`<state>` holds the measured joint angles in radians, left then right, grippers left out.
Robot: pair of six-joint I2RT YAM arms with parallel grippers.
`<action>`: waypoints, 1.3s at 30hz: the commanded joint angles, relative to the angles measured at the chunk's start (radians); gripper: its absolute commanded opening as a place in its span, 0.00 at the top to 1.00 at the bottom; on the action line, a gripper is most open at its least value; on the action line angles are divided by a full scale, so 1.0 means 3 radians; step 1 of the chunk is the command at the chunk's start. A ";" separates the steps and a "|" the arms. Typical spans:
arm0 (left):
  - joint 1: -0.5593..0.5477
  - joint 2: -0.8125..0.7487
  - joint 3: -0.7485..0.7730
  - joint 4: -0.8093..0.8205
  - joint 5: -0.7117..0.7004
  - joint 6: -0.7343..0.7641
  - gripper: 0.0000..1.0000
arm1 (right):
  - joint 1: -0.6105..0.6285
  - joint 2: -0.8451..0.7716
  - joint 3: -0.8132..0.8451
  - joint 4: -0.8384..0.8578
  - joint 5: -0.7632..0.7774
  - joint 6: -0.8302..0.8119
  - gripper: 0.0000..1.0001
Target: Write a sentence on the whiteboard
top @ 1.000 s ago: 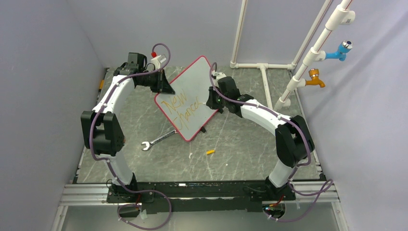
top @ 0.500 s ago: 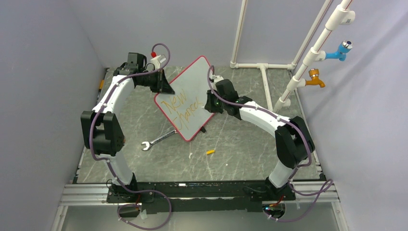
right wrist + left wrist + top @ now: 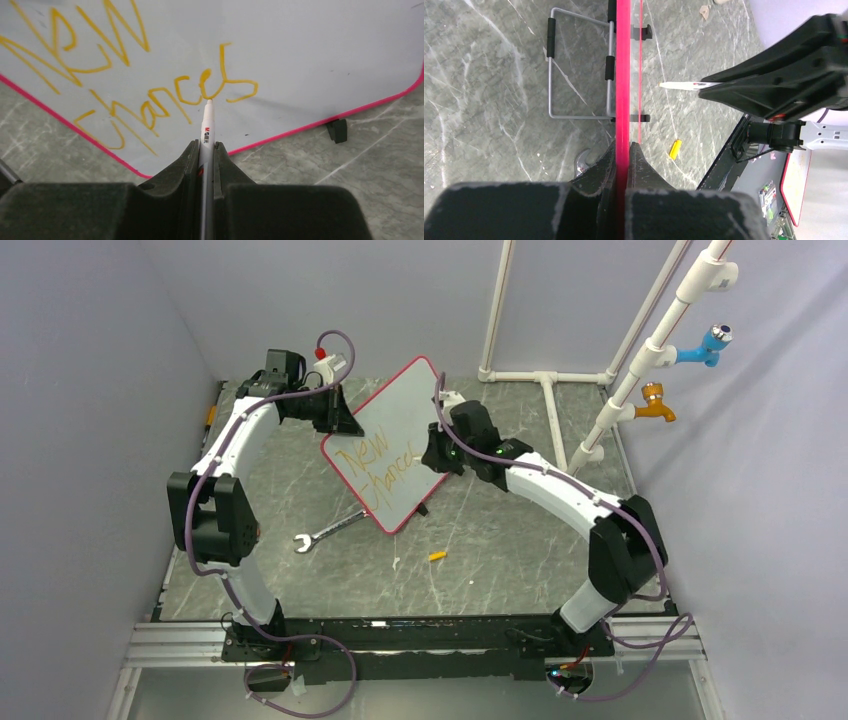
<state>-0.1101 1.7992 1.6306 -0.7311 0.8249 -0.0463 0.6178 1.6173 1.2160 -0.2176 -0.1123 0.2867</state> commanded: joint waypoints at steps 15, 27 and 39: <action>-0.0094 0.0022 0.0038 -0.0092 -0.0343 0.0264 1.00 | -0.0402 -0.0371 0.0086 0.0017 0.0090 -0.0127 1.00; -0.0119 0.0017 0.0036 -0.0084 -0.0359 0.0254 1.00 | -0.0481 -0.0356 -0.0027 0.0223 -0.0083 -0.0199 1.00; -0.0134 -0.0015 -0.0008 -0.0006 -0.0351 0.0195 1.00 | -0.0522 0.0000 0.0248 0.0283 -0.0094 -0.0195 1.00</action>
<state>-0.1253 1.7992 1.6329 -0.7258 0.8196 -0.0483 0.4698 1.5917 1.2312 -0.1818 -0.1333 0.2382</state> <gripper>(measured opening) 0.068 0.127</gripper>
